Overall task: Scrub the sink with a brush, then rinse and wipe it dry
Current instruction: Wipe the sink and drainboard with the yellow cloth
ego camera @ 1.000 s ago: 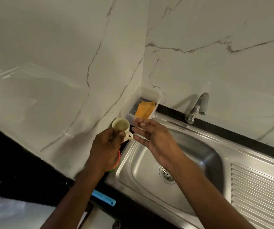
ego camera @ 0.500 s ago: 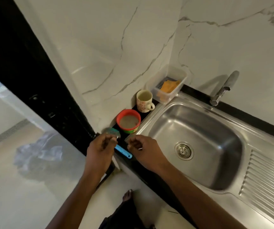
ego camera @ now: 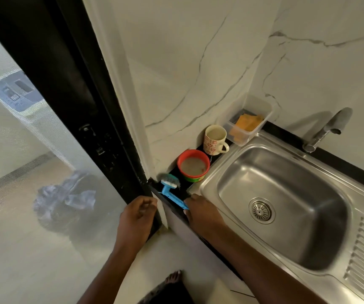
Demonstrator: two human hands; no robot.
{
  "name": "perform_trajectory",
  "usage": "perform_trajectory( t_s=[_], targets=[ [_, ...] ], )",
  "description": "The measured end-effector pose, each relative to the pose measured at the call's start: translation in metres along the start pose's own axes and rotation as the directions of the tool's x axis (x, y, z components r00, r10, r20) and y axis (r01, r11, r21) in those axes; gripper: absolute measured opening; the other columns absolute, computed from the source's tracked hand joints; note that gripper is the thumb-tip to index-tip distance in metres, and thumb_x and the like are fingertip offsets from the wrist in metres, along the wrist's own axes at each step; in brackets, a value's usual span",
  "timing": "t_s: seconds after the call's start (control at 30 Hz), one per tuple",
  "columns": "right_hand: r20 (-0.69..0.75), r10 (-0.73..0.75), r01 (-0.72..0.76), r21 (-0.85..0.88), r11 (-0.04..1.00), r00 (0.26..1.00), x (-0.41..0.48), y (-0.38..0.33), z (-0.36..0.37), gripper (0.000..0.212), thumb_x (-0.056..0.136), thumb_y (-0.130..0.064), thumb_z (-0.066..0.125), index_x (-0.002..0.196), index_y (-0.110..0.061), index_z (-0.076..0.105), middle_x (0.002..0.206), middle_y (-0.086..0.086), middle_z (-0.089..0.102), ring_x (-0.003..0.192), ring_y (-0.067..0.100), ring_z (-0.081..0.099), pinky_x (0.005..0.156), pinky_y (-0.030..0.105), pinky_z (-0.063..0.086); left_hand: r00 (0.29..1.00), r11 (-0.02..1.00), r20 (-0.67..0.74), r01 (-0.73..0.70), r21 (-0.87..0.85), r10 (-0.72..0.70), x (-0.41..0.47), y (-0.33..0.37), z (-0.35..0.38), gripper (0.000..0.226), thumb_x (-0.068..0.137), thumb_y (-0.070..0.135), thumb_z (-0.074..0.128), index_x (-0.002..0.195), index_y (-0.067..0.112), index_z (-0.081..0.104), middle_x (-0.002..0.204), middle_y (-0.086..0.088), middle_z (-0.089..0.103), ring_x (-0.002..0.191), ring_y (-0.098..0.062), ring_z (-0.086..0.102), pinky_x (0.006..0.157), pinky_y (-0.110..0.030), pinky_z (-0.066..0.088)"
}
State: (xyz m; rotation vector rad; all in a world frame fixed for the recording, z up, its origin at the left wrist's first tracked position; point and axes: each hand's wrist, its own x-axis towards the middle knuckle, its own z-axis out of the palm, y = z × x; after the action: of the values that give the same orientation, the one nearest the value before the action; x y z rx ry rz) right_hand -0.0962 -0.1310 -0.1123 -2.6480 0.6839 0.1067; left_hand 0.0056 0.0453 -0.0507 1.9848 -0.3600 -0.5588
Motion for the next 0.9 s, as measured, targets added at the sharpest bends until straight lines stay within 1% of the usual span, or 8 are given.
perform_trajectory(
  t_s=[0.2, 0.3, 0.37, 0.47, 0.57, 0.67, 0.77, 0.9],
  targets=[
    [-0.055, 0.040, -0.027, 0.217, 0.976, 0.998, -0.012, -0.003, -0.011, 0.025, 0.103, -0.036, 0.056, 0.118, -0.020, 0.070, 0.108, -0.001, 0.066, 0.090, 0.007, 0.056, 0.068, 0.010, 0.034, 0.999, 0.999, 0.011, -0.037, -0.007, 0.037, 0.014, 0.006, -0.004, 0.016, 0.102, 0.018, 0.062, 0.106, 0.028, 0.073, 0.100, 0.012, 0.075, 0.091, -0.001, 0.069, 0.084, -0.029, 0.058],
    [-0.115, 0.075, -0.023, 0.399, 0.917, 0.990, -0.016, -0.007, -0.033, 0.021, 0.101, -0.034, 0.061, 0.113, -0.024, 0.076, 0.098, -0.005, 0.071, 0.082, 0.005, 0.060, 0.067, 0.012, 0.041, 0.998, 0.999, 0.038, -0.050, -0.008, 0.050, 0.022, 0.015, -0.002, 0.015, 0.102, 0.020, 0.062, 0.107, 0.029, 0.073, 0.095, 0.017, 0.074, 0.084, -0.007, 0.069, 0.080, -0.038, 0.062],
    [-0.119, 0.167, -0.063, 0.602, 0.796, 0.979, -0.014, -0.009, -0.043, 0.018, 0.100, -0.032, 0.066, 0.112, -0.027, 0.078, 0.091, -0.007, 0.074, 0.082, 0.010, 0.068, 0.074, 0.021, 0.054, 0.997, 0.998, 0.055, -0.060, -0.013, 0.061, 0.028, 0.022, 0.001, 0.014, 0.102, 0.022, 0.062, 0.105, 0.029, 0.073, 0.095, 0.021, 0.073, 0.082, -0.013, 0.070, 0.077, -0.040, 0.062],
    [-0.026, 0.304, -0.116, 0.891, 0.440, 0.952, -0.005, -0.009, -0.050, 0.016, 0.099, -0.023, 0.070, 0.112, -0.023, 0.079, 0.094, 0.003, 0.078, 0.087, 0.014, 0.073, 0.078, 0.028, 0.062, 0.993, 0.996, 0.074, -0.087, -0.020, 0.088, 0.038, 0.031, 0.005, 0.012, 0.101, 0.023, 0.063, 0.104, 0.028, 0.074, 0.093, 0.016, 0.074, 0.085, -0.004, 0.070, 0.076, -0.030, 0.061],
    [0.059, 0.379, -0.138, 0.973, 0.184, 0.923, 0.008, -0.005, -0.047, 0.017, 0.099, -0.019, 0.070, 0.111, -0.011, 0.080, 0.104, 0.018, 0.075, 0.091, 0.019, 0.071, 0.078, 0.024, 0.059, 0.986, 0.992, 0.111, -0.124, -0.004, 0.124, 0.048, 0.037, 0.009, 0.013, 0.101, 0.022, 0.063, 0.107, 0.027, 0.074, 0.096, 0.014, 0.074, 0.090, 0.004, 0.068, 0.081, -0.021, 0.053],
    [0.147, 0.420, -0.153, 0.988, -0.021, 0.896, 0.019, -0.002, -0.039, 0.018, 0.098, -0.018, 0.072, 0.107, -0.005, 0.079, 0.109, 0.026, 0.072, 0.096, 0.026, 0.071, 0.086, 0.032, 0.062, 0.982, 0.992, 0.139, -0.130, -0.007, 0.129, 0.056, 0.040, 0.011, 0.014, 0.101, 0.023, 0.063, 0.110, 0.027, 0.073, 0.100, 0.013, 0.073, 0.093, 0.007, 0.067, 0.086, -0.022, 0.054],
    [0.205, 0.450, -0.165, 0.978, -0.126, 0.869, 0.026, -0.003, -0.031, 0.021, 0.097, -0.017, 0.072, 0.109, -0.001, 0.078, 0.111, 0.024, 0.073, 0.098, 0.027, 0.071, 0.092, 0.038, 0.062, 0.978, 0.990, 0.153, -0.143, 0.010, 0.140, 0.064, 0.041, 0.014, 0.014, 0.101, 0.024, 0.063, 0.111, 0.027, 0.072, 0.100, 0.015, 0.073, 0.094, 0.008, 0.067, 0.086, -0.022, 0.056],
    [0.230, 0.462, -0.170, 0.971, -0.167, 0.857, 0.028, -0.005, -0.024, 0.022, 0.098, -0.018, 0.071, 0.109, -0.001, 0.078, 0.113, 0.025, 0.072, 0.095, 0.024, 0.072, 0.088, 0.035, 0.062, 0.971, 0.987, 0.183, -0.158, 0.024, 0.151, 0.074, 0.042, 0.020, 0.011, 0.101, 0.028, 0.064, 0.109, 0.028, 0.072, 0.096, 0.017, 0.073, 0.094, 0.006, 0.068, 0.083, -0.023, 0.058]
  ],
)
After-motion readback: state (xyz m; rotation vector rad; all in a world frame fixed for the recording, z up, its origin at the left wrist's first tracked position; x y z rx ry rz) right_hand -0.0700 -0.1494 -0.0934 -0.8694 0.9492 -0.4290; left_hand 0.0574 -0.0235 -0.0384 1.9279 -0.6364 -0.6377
